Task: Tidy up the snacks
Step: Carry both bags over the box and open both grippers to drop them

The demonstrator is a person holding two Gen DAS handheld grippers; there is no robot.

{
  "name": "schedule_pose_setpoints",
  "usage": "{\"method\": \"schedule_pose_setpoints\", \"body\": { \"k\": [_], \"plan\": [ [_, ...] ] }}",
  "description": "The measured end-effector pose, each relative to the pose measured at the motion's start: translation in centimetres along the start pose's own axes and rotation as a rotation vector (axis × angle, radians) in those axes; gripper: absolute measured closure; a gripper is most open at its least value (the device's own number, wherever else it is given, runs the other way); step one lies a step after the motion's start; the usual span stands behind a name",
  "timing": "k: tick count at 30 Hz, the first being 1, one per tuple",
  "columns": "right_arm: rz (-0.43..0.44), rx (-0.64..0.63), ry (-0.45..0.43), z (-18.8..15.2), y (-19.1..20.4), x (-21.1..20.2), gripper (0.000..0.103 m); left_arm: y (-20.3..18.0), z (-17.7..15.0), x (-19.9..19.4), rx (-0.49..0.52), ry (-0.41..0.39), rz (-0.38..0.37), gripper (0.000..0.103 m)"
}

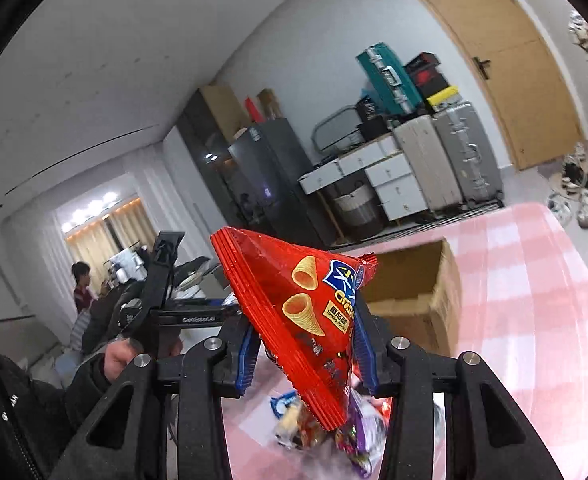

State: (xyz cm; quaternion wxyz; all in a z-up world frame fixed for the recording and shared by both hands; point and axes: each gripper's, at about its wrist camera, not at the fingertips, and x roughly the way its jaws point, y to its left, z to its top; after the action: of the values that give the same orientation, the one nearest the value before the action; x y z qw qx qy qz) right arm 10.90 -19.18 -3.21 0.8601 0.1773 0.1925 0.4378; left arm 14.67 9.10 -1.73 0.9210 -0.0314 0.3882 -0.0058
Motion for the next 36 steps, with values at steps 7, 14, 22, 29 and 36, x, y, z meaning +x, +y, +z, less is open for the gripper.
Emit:
{"method": "schedule_pose_setpoints", "body": {
  "k": [7, 14, 22, 29, 36],
  "plan": [
    [0.001, 0.022, 0.026, 3.0, -1.1, 2.8, 0.062, -2.4, 3.9, 1.5, 0.029, 0.001, -0.035, 0.052],
    [0.005, 0.03, 0.023, 6.3, -2.9, 6.2, 0.062, -4.5, 7.3, 3.7, 0.043, 0.007, -0.06, 0.052],
    [0.009, 0.058, 0.056, 8.2, -5.7, 10.6, 0.062, -5.3, 10.5, 7.5, 0.02, 0.034, -0.074, 0.052],
    [-0.019, 0.071, 0.106, 7.2, -7.7, 13.6, 0.062, -4.9, 11.1, 12.1, 0.003, 0.082, -0.075, 0.052],
    [-0.052, 0.082, 0.162, 5.5, -9.5, 16.3, 0.062, -4.1, 10.0, 16.2, -0.018, 0.144, -0.094, 0.052]
  ]
}}
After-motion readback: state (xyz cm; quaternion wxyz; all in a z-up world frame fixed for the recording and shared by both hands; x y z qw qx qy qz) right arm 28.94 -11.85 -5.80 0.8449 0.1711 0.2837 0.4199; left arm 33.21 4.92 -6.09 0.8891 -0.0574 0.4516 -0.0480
